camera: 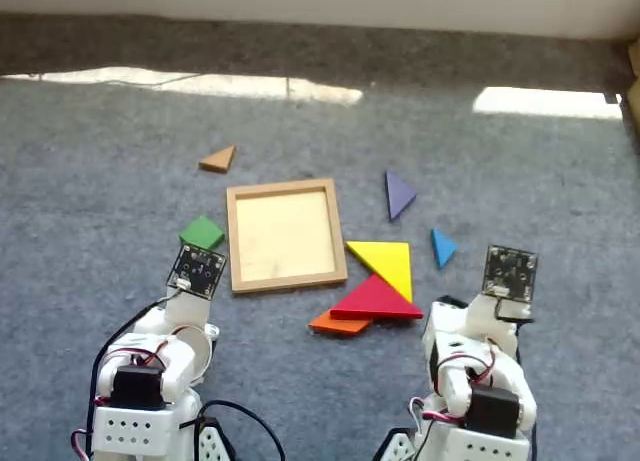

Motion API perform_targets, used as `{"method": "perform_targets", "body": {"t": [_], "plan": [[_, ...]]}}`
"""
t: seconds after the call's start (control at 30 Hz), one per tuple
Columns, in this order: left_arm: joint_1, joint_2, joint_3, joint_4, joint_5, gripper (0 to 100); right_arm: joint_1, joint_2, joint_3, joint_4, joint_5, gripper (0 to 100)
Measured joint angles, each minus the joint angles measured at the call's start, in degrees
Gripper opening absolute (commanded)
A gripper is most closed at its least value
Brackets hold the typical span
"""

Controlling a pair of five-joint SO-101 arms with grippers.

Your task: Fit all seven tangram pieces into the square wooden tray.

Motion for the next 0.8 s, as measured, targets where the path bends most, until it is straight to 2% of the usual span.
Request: {"method": "perform_targets", "body": {"t": [0.23,0.3,0.47,0.6,0.8], "plan": [[0.0,0.0,0.0,0.0,0.0,0,-0.3,24.5,-23.6,3.6,0.0,1.7],[0.0,0.0,0.0,0.0,0.0,0,-1.8,33.6,-29.6,3.6,0.0,7.5],[0.0,0.0,0.0,0.0,0.0,0,-10.4,54.5,-39.7,3.6,0.0,29.7],[0.0,0.0,0.0,0.0,0.0,0,-17.6,69.0,-45.1,3.6,0.3,30.7],[0.0,0.0,0.0,0.0,0.0,0,-24.2,88.8,-54.5,2.2,9.4,31.0]]}}
